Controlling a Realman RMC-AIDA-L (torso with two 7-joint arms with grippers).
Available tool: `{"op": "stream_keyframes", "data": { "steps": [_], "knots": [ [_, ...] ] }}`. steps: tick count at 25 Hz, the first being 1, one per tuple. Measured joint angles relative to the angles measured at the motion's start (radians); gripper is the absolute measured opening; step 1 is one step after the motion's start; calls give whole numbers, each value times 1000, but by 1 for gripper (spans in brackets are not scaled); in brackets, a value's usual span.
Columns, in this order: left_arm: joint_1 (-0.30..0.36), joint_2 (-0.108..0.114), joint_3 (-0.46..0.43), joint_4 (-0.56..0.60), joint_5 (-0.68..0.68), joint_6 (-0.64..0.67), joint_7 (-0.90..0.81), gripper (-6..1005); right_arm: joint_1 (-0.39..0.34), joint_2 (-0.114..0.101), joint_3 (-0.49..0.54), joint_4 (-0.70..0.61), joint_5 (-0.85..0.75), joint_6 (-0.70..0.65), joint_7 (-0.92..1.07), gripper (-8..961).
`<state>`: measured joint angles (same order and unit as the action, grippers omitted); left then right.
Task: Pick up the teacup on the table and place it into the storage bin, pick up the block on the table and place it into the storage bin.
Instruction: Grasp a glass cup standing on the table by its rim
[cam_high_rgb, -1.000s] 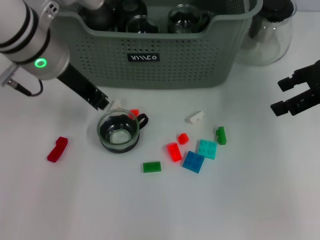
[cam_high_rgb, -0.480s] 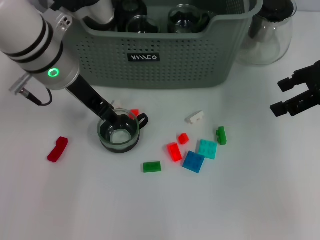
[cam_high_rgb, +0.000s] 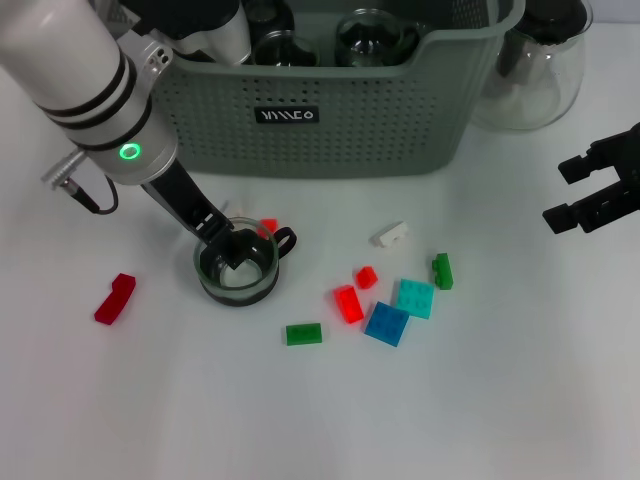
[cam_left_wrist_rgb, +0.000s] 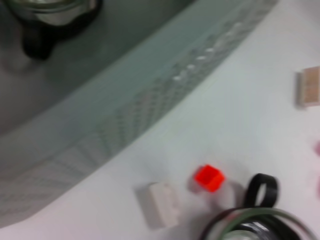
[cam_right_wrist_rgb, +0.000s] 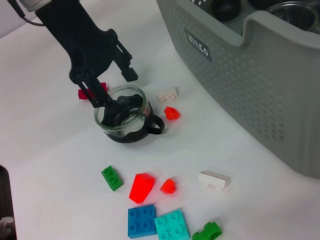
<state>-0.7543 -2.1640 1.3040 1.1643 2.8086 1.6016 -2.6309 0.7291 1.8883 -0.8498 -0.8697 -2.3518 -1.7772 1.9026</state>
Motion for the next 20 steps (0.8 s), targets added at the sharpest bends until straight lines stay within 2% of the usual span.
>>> {"op": "stream_keyframes", "data": {
  "steps": [2,13,20],
  "knots": [
    [-4,0,3,-24,14,-22,0,802,-1,0,0,0,0,1,0,944],
    [-24,-3,43,-111,47,-101,-13,790,-3,1,0,0,-1,15,-1,944],
    [-38,0,56,-156,48,-163,-24,585,2,1,-2,0,-1,21,-1,944]
  ]
}}
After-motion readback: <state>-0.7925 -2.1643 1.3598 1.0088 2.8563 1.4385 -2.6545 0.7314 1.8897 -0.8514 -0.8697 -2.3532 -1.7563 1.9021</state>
